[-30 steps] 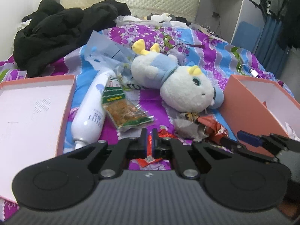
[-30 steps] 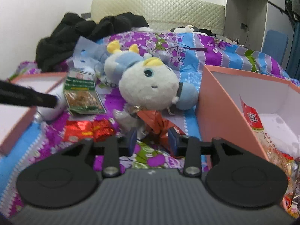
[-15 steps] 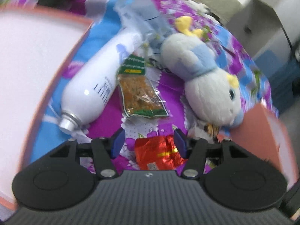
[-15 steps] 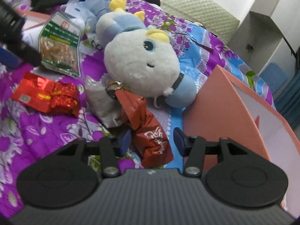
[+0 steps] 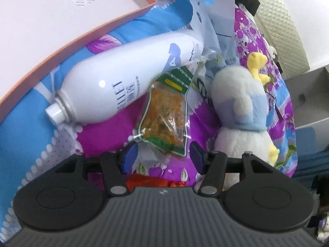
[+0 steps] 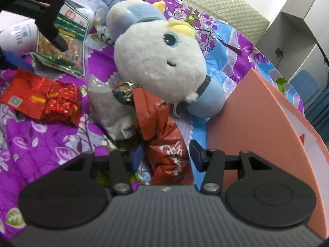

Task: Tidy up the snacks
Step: 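Grasp green-labelled bag with left tool while right tool grasps brown wrapped pack, then lift green-labelled bag with left tool while right tool lifts brown wrapped pack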

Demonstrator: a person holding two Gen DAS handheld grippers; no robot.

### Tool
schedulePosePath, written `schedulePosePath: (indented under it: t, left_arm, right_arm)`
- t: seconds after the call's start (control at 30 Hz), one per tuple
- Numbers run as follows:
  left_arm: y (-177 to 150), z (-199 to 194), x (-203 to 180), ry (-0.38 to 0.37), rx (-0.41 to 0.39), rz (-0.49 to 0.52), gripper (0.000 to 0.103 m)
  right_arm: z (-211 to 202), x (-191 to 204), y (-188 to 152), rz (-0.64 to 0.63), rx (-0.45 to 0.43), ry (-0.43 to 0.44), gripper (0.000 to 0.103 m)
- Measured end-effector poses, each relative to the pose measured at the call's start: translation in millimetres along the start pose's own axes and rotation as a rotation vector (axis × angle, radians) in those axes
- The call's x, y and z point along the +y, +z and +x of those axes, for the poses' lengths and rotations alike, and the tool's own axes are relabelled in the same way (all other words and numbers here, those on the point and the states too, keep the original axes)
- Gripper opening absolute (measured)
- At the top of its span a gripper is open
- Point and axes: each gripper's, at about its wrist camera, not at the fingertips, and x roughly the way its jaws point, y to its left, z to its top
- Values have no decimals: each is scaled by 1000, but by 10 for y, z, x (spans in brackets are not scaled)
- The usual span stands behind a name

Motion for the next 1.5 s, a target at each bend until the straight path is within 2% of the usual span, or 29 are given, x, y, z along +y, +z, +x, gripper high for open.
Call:
schedulePosePath:
  t: [0.1,0.17,0.27,0.47,0.67,0.8,1.07,1.23,1.5]
  left_arm:
    - [-6,55,-61,31,-32,13,56]
    - [-3,92,-58,48,-51,2,49]
    - [2,135,-73,56,-80,1,47]
    - [-37,152,-220,77,-112,95,40]
    - [-110,-5,-244,88,-108,156,38]
    - [-174,-234,-232,91,-135,207,38]
    - [-402,-962,-382,78,-240,412,37]
    - [-711,-1449,-407,70,-314,576,37]
    - [-1298,-1908,-206,76,-306,736,38]
  right_arm:
    - [25,-30,12,20,-1,13,49]
    - [40,-30,14,22,0,19,49]
    - [49,-46,27,32,-1,29,47]
    - [13,-47,22,35,-7,37,45]
    - [-138,-84,63,37,-24,37,44]
    - [-321,-163,79,68,-35,45,44]
    - [-889,-373,109,200,-68,103,44]
    - [-1258,-449,45,318,-72,167,44]
    - [-1761,-492,-265,470,-48,257,44]
